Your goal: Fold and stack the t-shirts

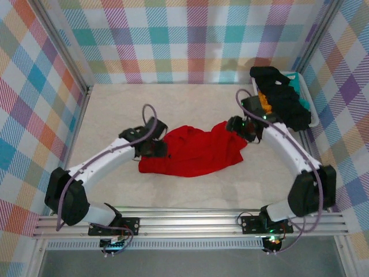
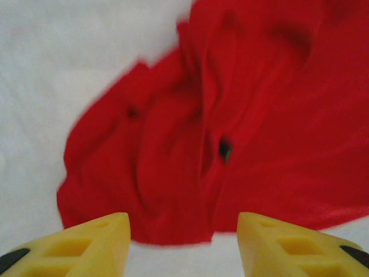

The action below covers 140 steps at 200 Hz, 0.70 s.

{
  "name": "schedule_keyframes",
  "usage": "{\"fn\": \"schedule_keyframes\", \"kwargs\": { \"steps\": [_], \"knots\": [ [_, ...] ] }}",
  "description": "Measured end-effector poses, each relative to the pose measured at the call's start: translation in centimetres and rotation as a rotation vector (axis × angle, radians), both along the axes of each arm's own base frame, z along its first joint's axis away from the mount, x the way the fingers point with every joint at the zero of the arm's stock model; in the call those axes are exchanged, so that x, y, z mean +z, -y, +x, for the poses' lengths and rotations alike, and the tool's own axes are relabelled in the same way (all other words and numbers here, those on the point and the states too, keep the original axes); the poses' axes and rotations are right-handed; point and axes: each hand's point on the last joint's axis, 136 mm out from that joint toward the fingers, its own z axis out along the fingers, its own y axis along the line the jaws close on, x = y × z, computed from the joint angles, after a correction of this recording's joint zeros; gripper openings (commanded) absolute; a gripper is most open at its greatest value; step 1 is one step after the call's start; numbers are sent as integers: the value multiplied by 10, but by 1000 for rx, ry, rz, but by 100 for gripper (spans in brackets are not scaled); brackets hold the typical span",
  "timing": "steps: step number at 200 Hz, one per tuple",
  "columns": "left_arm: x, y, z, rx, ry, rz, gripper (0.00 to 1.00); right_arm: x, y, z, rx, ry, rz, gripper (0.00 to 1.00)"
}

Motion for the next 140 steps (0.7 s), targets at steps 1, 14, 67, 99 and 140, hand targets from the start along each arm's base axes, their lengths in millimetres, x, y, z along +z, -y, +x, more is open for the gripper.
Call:
{"fn": "schedule_keyframes", "kwargs": {
  "steps": [1, 14, 67, 99, 140],
  "knots": [
    [-2, 0, -2, -3, -7, 10, 55, -1, 0, -1, 0, -2, 2, 62],
    [-18, 4, -15, -35, -48, 90, 56, -23, -5, -27, 4, -52, 19, 62],
    [-79, 2, -10, -64, -125, 366, 25, -124, -10, -90, -35, -359, 0, 45],
    [-85, -16, 2, -29, -79, 485, 0, -141, -12, -77, -61, -358, -3, 18],
    [-47, -24, 19, 9, 62, 492, 0, -127, -11, -53, -77, -270, -18, 0]
  ]
}}
